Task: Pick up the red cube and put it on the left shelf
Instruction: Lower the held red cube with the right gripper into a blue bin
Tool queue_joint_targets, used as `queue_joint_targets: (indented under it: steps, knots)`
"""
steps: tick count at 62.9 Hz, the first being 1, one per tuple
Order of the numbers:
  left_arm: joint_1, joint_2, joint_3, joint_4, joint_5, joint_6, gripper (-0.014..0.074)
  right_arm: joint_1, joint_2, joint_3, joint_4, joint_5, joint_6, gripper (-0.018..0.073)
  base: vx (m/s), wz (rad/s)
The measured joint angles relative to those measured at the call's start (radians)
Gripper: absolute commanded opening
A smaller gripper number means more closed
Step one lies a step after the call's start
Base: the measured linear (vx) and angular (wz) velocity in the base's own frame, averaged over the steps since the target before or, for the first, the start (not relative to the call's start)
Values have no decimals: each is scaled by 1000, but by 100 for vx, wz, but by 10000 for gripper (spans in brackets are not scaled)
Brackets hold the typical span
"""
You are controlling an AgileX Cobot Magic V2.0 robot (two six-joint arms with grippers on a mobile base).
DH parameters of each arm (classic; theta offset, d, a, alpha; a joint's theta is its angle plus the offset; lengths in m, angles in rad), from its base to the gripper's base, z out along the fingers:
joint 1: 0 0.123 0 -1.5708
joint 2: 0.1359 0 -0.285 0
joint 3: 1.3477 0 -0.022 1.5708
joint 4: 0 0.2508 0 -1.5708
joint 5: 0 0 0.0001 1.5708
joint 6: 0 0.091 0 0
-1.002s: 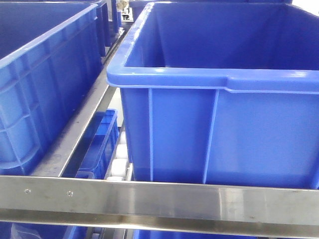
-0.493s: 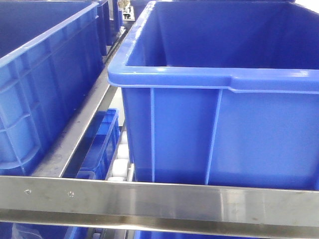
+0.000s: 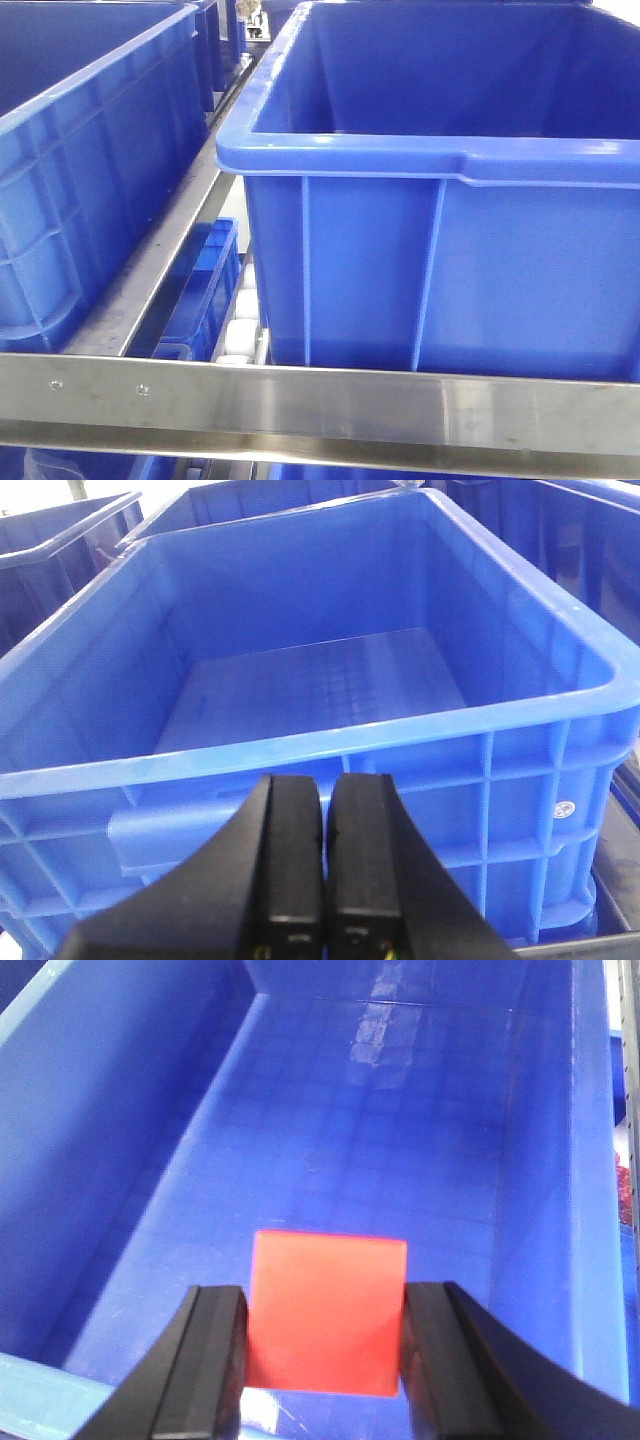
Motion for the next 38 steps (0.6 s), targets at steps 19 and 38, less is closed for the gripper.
queue_joint_targets:
  steps: [19,38]
  knots:
    - [0,0,0,0,0,0,102,0,22,0,0,-67,0,29,0,0]
    - [0,0,0,0,0,0,102,0,331,-178,6,-126,0,30,0,0]
